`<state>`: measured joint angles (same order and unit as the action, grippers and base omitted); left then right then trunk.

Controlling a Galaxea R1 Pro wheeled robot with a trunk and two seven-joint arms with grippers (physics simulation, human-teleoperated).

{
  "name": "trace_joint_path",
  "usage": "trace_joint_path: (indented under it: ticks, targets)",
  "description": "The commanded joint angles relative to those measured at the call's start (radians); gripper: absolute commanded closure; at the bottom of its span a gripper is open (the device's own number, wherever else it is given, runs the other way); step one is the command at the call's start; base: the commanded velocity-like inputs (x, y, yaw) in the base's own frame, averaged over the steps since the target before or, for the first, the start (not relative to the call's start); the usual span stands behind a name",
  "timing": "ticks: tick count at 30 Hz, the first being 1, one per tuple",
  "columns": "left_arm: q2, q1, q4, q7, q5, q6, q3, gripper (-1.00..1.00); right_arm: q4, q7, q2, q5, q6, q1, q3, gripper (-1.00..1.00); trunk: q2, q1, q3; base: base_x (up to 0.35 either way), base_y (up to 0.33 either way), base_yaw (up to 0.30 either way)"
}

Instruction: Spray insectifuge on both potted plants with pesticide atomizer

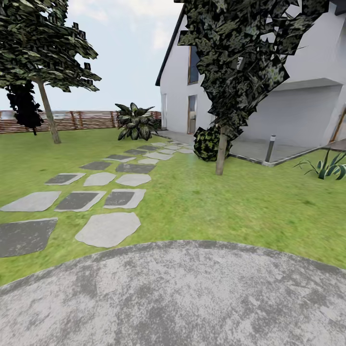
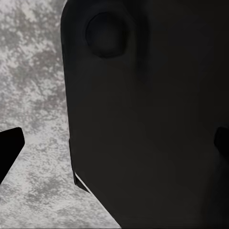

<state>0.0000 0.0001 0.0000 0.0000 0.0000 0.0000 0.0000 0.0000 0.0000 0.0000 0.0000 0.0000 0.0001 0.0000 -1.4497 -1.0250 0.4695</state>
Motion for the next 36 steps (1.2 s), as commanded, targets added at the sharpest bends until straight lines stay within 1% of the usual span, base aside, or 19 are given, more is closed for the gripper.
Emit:
trace_joint_path:
  ticks: [1, 5, 24, 29, 34, 35, 36]
  targets:
    - [0.0, 0.0, 0.0, 0.0, 0.0, 0.0, 0.0, -1.0, 0.0, 0.0, 0.0, 0.0, 0.0, 0.0, 0.0, -1.0, 0.0, 0.0, 0.0, 0.0, 0.0, 0.0]
    - [-0.002, 0.0, 0.001, 0.004, 0.001, -0.006, 0.0, -1.0, -0.002, 0.002, -0.002, 0.003, 0.0, -0.02, -0.004, -1.0, 0.0, 0.0, 0.0, 0.0, 0.0, 0.0]
    - [0.001, -0.004, -0.009, 0.005, -0.006, -0.01, -0.006, -1.0, -0.002, -0.001, -0.001, -0.005, 0.0, -0.02, -0.003, -1.0, 0.0, 0.0, 0.0, 0.0, 0.0, 0.0]
    - [0.0, -0.033, -0.016, 0.009, -0.006, -0.011, -0.006, -1.0, -0.005, -0.001, -0.003, -0.007, -0.001, -0.02, -0.006, -1.0, 0.0, 0.0, 0.0, 0.0, 0.0, 0.0]
    - [0.0, -0.062, -0.045, 0.012, -0.006, -0.01, -0.005, -1.0, -0.033, -0.003, -0.003, -0.008, 0.003, -0.02, -0.006, -1.0, 0.0, 0.0, 0.0, 0.0, 0.0, 0.0]
    - [0.0, -0.139, -0.062, 0.012, -0.006, -0.01, -0.005, -1.0, -0.183, -0.003, -0.003, -0.007, 0.005, -0.02, -0.006, -1.0, 0.0, 0.0, 0.0, 0.0, 0.0, 0.0]
    - [0.0, -0.147, -0.064, 0.012, -0.006, -0.009, -0.005, -1.0, -0.202, -0.003, -0.003, -0.007, 0.006, -0.02, -0.006, -1.0, 0.0, 0.0, 0.0, 0.0, 0.0, 0.0]
